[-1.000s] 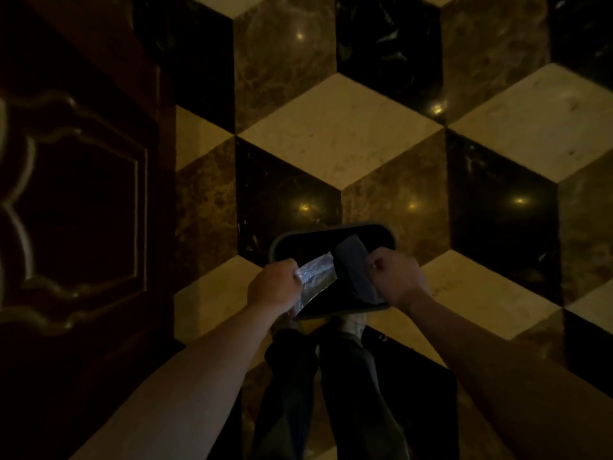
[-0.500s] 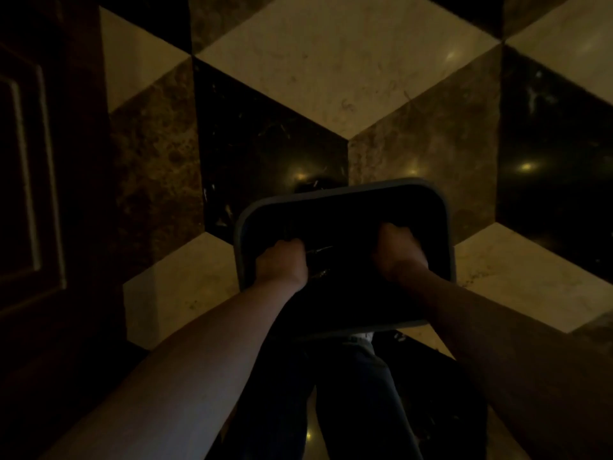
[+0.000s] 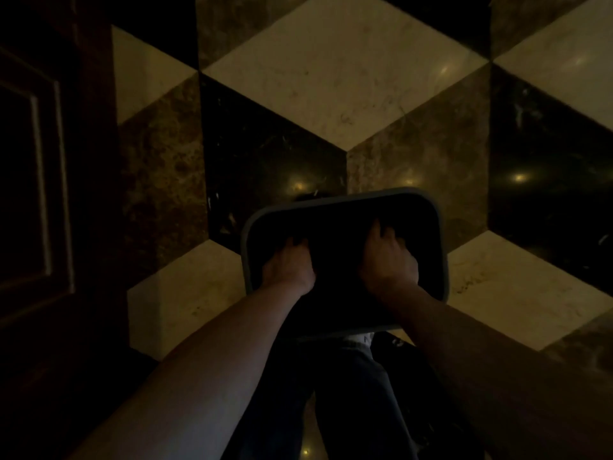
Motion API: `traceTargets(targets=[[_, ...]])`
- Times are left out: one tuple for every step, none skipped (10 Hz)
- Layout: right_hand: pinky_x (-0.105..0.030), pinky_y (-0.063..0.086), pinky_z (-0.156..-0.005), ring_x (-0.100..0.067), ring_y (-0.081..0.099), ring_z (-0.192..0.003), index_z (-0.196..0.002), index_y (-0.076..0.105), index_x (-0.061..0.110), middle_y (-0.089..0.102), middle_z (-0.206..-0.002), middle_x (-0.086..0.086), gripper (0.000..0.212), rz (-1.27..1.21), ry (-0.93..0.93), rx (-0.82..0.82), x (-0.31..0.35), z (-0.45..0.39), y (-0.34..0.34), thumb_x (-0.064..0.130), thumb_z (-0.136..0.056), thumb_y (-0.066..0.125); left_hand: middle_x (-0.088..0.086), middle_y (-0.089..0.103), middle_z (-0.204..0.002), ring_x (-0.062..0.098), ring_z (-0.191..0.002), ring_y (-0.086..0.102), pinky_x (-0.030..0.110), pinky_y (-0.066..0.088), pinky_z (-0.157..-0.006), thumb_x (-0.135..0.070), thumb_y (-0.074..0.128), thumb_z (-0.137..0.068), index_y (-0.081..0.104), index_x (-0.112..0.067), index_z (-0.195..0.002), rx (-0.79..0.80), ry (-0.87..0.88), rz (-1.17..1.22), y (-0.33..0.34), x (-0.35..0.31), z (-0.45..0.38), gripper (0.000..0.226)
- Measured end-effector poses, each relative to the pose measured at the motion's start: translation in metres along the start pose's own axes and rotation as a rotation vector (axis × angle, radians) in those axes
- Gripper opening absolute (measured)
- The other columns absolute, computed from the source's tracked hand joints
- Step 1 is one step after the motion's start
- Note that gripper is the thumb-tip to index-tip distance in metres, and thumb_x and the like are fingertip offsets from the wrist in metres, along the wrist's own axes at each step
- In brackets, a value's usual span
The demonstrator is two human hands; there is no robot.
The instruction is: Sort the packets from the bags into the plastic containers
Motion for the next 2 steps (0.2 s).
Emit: traceTargets(targets=[[-0.049,0.045,-0.093,-0.037,0.038,-0.131,-0.151,0.009,0.016,0.032,-0.148,-0.015,0.074,0.043,-0.057,-0.043,0.006,0.017,-0.02,0.029,-0.093,0.053,0.009,0.038,-0.146,0.035,-0.131,0.041,0.047,0.044,-0.102,-0.034,0.056,-0.092,0.037,-0.023,-0.143,-0.058,0.03,-0.02,-0.023,-0.008,0.02,0.056],[-0.048,0.043,-0.097,-0.036,0.036,-0.134,-0.152,0.007,0.019,0.029,-0.152,-0.012,0.075,0.139,-0.123,-0.033,0.013,0.05,-0.056,0.034,-0.094,0.051,0.008,0.037,-0.145,0.033,-0.131,0.04,0.046,0.043,-0.102,-0.039,0.059,-0.091,0.033,-0.022,-0.145,-0.057,0.045,-0.036,-0.057,-0.019,0.059,0.062]])
Point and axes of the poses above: each hand's wrist, its own z-axis away from the middle knuckle, its own y-axis out of the palm, x = y × z, the point moved 4 cm from there along -z, towards the middle knuckle
